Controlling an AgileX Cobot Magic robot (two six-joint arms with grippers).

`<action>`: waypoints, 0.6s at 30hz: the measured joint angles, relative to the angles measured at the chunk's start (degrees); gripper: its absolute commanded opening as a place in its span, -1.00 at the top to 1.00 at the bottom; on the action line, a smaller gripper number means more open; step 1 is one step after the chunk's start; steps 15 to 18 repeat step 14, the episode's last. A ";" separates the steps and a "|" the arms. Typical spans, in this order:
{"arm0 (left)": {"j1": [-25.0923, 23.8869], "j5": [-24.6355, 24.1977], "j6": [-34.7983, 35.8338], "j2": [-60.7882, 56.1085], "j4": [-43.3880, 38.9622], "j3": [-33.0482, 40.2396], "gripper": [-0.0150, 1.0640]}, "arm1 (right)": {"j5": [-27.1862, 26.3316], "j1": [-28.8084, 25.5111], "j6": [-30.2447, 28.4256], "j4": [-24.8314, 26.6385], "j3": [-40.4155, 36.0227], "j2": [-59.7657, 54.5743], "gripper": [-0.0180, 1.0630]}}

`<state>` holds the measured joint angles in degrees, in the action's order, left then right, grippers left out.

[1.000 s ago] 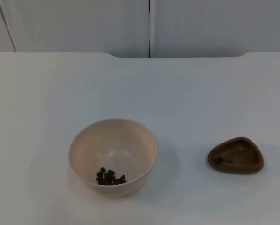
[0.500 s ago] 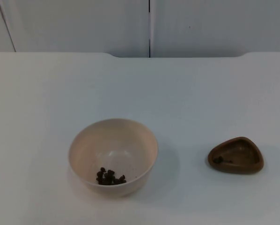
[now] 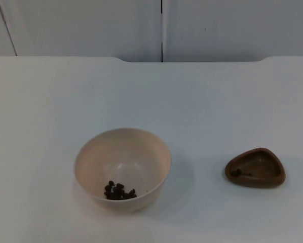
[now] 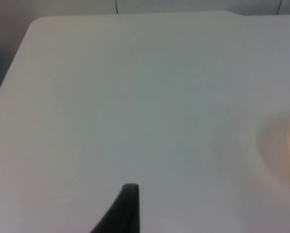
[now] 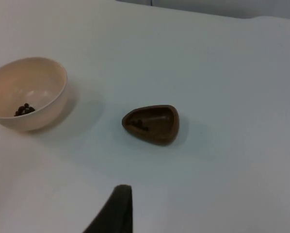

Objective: Pick up the bowl with the left hand and pour the coffee beans from the cup into the bowl with the right hand.

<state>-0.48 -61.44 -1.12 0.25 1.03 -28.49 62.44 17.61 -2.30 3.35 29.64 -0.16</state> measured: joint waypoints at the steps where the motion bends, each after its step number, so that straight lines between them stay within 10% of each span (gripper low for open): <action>1: 0.00 0.00 0.00 0.00 0.00 0.00 -0.97 | 0.00 -0.91 0.00 0.00 0.00 0.00 -0.99; 18: 0.00 0.00 0.00 0.00 0.00 0.00 -0.97 | 0.00 -12.56 0.00 0.00 0.00 0.00 -0.99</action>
